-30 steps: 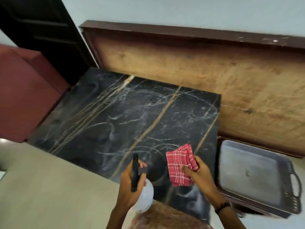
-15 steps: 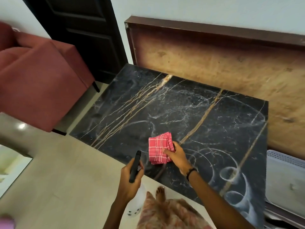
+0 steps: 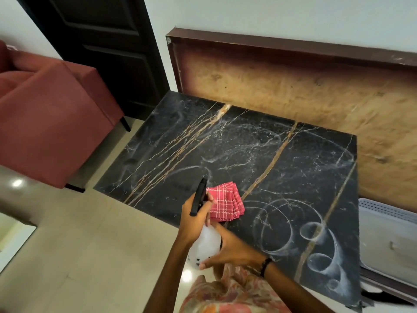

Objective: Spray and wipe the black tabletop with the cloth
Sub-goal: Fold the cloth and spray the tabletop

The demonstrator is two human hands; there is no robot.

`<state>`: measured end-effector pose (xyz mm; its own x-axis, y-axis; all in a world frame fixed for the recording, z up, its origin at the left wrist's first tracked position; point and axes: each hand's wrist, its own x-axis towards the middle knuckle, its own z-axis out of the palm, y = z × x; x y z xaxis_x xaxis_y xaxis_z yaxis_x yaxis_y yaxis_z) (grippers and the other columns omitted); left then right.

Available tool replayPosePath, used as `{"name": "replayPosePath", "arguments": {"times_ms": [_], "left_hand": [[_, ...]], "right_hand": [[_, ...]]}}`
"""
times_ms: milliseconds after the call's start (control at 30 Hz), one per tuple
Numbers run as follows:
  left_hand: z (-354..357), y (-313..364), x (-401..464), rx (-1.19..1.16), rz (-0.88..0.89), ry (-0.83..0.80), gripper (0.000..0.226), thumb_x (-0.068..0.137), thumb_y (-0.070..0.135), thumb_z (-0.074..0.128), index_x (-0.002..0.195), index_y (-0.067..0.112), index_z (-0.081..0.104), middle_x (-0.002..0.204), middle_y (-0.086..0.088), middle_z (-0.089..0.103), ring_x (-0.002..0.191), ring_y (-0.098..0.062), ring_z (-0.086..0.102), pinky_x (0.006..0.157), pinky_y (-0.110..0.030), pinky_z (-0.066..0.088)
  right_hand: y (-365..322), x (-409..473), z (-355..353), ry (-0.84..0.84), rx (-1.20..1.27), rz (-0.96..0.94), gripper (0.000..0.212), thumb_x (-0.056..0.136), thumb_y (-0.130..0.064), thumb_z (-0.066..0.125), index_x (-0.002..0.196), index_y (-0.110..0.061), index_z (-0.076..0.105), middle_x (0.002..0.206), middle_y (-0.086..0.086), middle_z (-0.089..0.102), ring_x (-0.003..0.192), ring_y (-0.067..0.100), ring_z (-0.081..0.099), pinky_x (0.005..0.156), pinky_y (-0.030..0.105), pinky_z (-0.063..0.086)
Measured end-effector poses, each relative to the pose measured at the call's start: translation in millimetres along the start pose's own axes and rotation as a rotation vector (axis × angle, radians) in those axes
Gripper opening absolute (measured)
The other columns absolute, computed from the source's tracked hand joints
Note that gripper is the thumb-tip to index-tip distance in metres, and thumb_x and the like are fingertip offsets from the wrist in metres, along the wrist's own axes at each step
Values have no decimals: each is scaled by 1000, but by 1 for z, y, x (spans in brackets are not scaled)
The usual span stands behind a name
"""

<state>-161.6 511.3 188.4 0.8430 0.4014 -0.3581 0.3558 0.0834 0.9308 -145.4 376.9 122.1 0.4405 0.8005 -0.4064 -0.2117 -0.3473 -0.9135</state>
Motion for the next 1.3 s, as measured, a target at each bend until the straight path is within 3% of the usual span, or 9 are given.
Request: {"name": "replayPosePath", "arguments": {"times_ms": [67, 167, 300, 400, 533, 700, 833, 1067, 1300], "left_hand": [[5, 1, 2, -26, -72, -25, 23, 88, 13, 61, 110, 9, 57, 84, -2, 60, 67, -9, 57, 51, -13, 48], [10, -9, 2, 57, -224, 17, 22, 83, 19, 68, 99, 23, 54, 86, 6, 58, 77, -10, 57, 63, -21, 45], [10, -31, 11, 139, -285, 46, 11, 89, 12, 60, 97, 6, 59, 59, 4, 62, 54, -7, 59, 52, -17, 46], [15, -45, 13, 357, -224, -21, 9, 84, 13, 65, 85, 4, 63, 63, -6, 61, 55, -19, 57, 51, -27, 48], [9, -62, 16, 515, -304, -39, 20, 84, 14, 63, 95, -2, 65, 69, -13, 61, 51, -22, 54, 51, -31, 49], [-3, -62, 31, 693, -334, -126, 17, 83, 11, 59, 96, 1, 61, 92, -19, 67, 78, -32, 64, 76, -45, 57], [-9, -58, 38, 873, -282, -311, 22, 79, 10, 59, 99, 2, 61, 97, -18, 67, 86, -32, 63, 83, -42, 53], [-16, -57, 57, 958, -194, -394, 20, 80, 20, 62, 99, 12, 62, 92, -10, 70, 82, -28, 64, 81, -42, 53], [-8, -53, 69, 1071, -118, -363, 31, 77, 27, 63, 104, 12, 63, 100, -12, 69, 89, -33, 65, 82, -45, 54]], "right_hand": [[4, 1, 0, 57, 30, -16, 96, 56, -41, 91, 136, -39, 37, 134, -11, 51, 122, 11, 52, 100, 39, 48], [10, 0, 3, 94, -7, -2, 98, 55, -48, 90, 136, -39, 35, 134, -12, 50, 122, 11, 52, 98, 39, 50], [12, -5, -6, -65, -141, 55, 102, 67, -42, 84, 146, -36, 21, 147, -17, 34, 134, 5, 36, 111, 31, 36], [17, -9, -32, -156, -278, 146, 81, 77, -31, 79, 144, -20, 35, 146, -9, 39, 131, 7, 39, 110, 24, 35], [26, -13, -64, 113, -289, 222, 51, 82, -24, 74, 127, -10, 53, 125, 5, 57, 111, 17, 55, 96, 27, 47], [29, -3, -75, 309, -316, 207, 37, 87, -24, 68, 122, -12, 58, 120, 3, 62, 104, 15, 61, 92, 27, 50], [25, 8, -74, 457, -329, 158, 27, 89, -17, 66, 115, -13, 62, 115, 2, 66, 98, 12, 63, 90, 27, 51], [19, 22, -69, 509, -651, 120, 46, 92, -12, 60, 136, -12, 48, 142, 4, 44, 129, 20, 43, 110, 30, 32], [28, 23, -71, 477, -743, 167, 57, 93, -12, 58, 145, -12, 35, 151, 3, 33, 138, 20, 32, 115, 30, 23]]}}
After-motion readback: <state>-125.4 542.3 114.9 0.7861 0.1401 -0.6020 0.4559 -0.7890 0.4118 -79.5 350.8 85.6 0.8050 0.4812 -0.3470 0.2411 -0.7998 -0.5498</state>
